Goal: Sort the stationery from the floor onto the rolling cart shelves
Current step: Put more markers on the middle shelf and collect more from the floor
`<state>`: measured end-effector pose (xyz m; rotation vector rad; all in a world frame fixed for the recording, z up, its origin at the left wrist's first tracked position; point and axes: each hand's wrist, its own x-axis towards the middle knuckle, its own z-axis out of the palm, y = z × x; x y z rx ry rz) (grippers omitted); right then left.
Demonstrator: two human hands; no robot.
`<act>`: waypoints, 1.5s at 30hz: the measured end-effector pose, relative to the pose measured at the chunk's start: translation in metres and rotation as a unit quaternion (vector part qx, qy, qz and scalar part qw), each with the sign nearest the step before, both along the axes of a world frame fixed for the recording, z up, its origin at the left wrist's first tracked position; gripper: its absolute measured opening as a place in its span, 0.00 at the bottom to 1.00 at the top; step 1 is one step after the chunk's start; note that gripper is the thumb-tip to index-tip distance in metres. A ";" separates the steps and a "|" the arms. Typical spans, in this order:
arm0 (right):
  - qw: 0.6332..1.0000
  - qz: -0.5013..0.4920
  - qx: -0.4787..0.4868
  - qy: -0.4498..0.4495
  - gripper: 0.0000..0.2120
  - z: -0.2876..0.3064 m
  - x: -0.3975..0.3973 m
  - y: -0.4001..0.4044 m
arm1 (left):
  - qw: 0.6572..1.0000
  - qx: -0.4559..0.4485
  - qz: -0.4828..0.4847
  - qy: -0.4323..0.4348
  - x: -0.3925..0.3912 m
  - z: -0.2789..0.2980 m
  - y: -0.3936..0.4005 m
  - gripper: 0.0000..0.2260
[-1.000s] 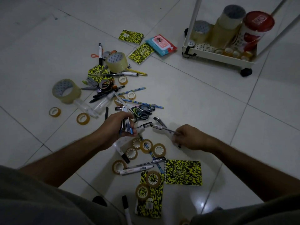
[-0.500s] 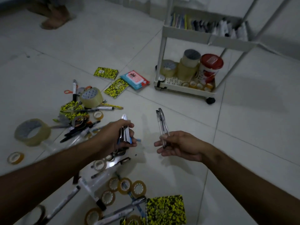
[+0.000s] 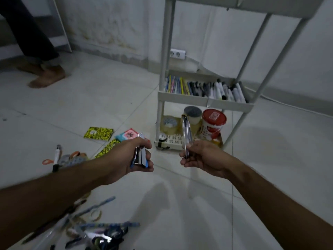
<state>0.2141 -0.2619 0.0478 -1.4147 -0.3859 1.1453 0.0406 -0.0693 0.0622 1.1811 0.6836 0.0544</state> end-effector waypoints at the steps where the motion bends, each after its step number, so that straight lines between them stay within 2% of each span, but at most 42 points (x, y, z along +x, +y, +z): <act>1: 1.000 0.015 0.016 -0.011 0.09 0.011 0.003 0.000 | 1.000 0.004 -0.005 -0.012 0.008 0.006 0.002 0.09; 4: 0.996 0.044 0.050 -0.052 0.10 0.048 0.011 0.002 | 0.999 0.011 -0.013 -0.048 0.033 0.028 0.003 0.09; 8: 0.993 0.005 0.049 -0.107 0.09 0.099 0.036 0.016 | 0.995 0.023 -0.013 -0.097 0.067 0.058 -0.001 0.09; 13: 0.971 -0.020 -0.143 -0.193 0.10 0.146 0.104 0.047 | 0.990 0.037 -0.016 -0.136 0.104 0.090 -0.006 0.11; 19: 0.883 -0.012 -0.348 -0.316 0.14 0.156 0.134 0.080 | 0.988 0.056 0.013 -0.143 0.129 0.109 -0.013 0.08; 22: 0.842 0.006 -0.385 -0.379 0.11 0.145 0.130 0.089 | 0.991 0.042 0.036 -0.122 0.133 0.100 -0.010 0.09; 24: 0.801 0.018 -0.387 -0.456 0.10 0.141 0.129 0.089 | 0.992 0.033 0.044 -0.115 0.132 0.094 -0.008 0.09; 25: 0.782 0.011 -0.383 -0.491 0.09 0.141 0.128 0.087 | 0.992 0.029 0.044 -0.114 0.132 0.092 -0.007 0.10; 28: 0.763 -0.038 -0.358 -0.537 0.10 0.138 0.130 0.081 | 0.992 0.023 0.045 -0.116 0.130 0.091 -0.006 0.10; 30: 0.762 -0.085 -0.343 -0.543 0.13 0.138 0.131 0.075 | 0.991 0.018 0.043 -0.122 0.130 0.093 -0.006 0.10; 33: 0.757 -0.119 -0.295 -0.570 0.11 0.146 0.126 0.062 | 0.990 0.002 0.025 -0.136 0.127 0.099 -0.011 0.11; 34: 0.767 -0.117 -0.256 -0.576 0.09 0.150 0.119 0.055 | 0.989 -0.008 0.018 -0.144 0.126 0.103 -0.013 0.11; 37: 0.845 -0.095 -0.115 -0.513 0.10 0.160 0.079 0.029 | 0.986 -0.012 0.009 -0.163 0.126 0.115 -0.019 0.13; 39: 0.858 -0.070 -0.069 -0.503 0.13 0.165 0.054 0.016 | 0.985 0.003 -0.002 -0.173 0.128 0.125 -0.023 0.14; 42: 0.817 -0.058 -0.047 -0.571 0.20 0.170 0.028 0.009 | 0.980 0.017 -0.020 -0.196 0.133 0.146 -0.037 0.15; 45: 0.756 -0.126 -0.009 -0.643 0.24 0.186 0.011 0.009 | 0.976 0.047 -0.018 -0.214 0.141 0.172 -0.052 0.15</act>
